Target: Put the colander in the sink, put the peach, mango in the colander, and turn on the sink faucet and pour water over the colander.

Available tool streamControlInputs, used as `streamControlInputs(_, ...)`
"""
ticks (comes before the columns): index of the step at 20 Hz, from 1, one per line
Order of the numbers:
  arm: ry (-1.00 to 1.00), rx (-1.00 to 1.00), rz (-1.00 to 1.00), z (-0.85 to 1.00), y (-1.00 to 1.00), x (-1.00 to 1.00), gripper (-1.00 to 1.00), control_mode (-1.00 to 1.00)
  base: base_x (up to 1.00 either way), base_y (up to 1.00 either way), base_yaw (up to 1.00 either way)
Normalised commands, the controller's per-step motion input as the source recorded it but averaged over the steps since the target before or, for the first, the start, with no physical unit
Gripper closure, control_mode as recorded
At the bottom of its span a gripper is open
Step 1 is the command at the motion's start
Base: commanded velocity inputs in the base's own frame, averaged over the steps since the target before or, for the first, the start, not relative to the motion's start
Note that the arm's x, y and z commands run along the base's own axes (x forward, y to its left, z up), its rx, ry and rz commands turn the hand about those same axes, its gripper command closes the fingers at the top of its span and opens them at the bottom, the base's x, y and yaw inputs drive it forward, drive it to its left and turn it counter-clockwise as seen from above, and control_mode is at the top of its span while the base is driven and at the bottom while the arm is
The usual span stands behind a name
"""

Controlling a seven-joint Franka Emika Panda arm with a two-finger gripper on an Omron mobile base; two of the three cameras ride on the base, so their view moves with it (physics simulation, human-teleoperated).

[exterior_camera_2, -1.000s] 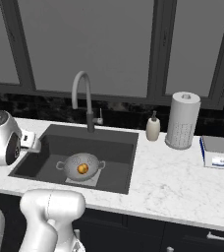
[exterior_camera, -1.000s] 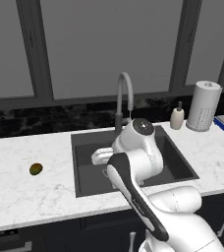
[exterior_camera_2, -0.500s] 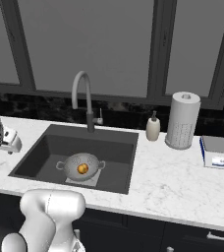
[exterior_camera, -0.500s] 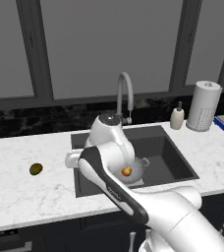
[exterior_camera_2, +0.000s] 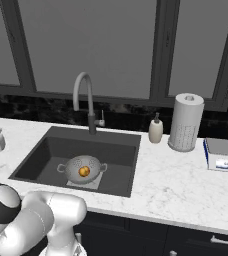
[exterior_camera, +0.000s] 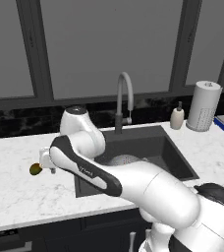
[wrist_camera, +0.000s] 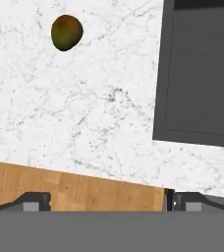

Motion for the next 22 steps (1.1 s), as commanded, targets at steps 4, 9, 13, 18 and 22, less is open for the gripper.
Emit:
streamControlInputs(4,0.04,-0.04,-0.02,-0.03,0.36,0.33,-1.0,-1.0,0.0,0.0,0.0)
streamControlInputs(9,0.0,-0.09,-0.07,-0.31,0.13,0.5,-1.0,-1.0,0.0,0.0,0.0)
streamControlInputs(13,0.0,-0.1,-0.1,-0.37,0.2,0.63,-1.0,-1.0,0.0,0.0,0.0)
streamControlInputs(18,0.03,-0.03,-0.07,-0.19,0.37,0.61,-1.0,-1.0,0.0,0.0,0.0)
streamControlInputs(22,0.15,-0.01,-0.04,-0.09,0.38,0.27,-1.0,-1.0,0.0,0.0,0.0)
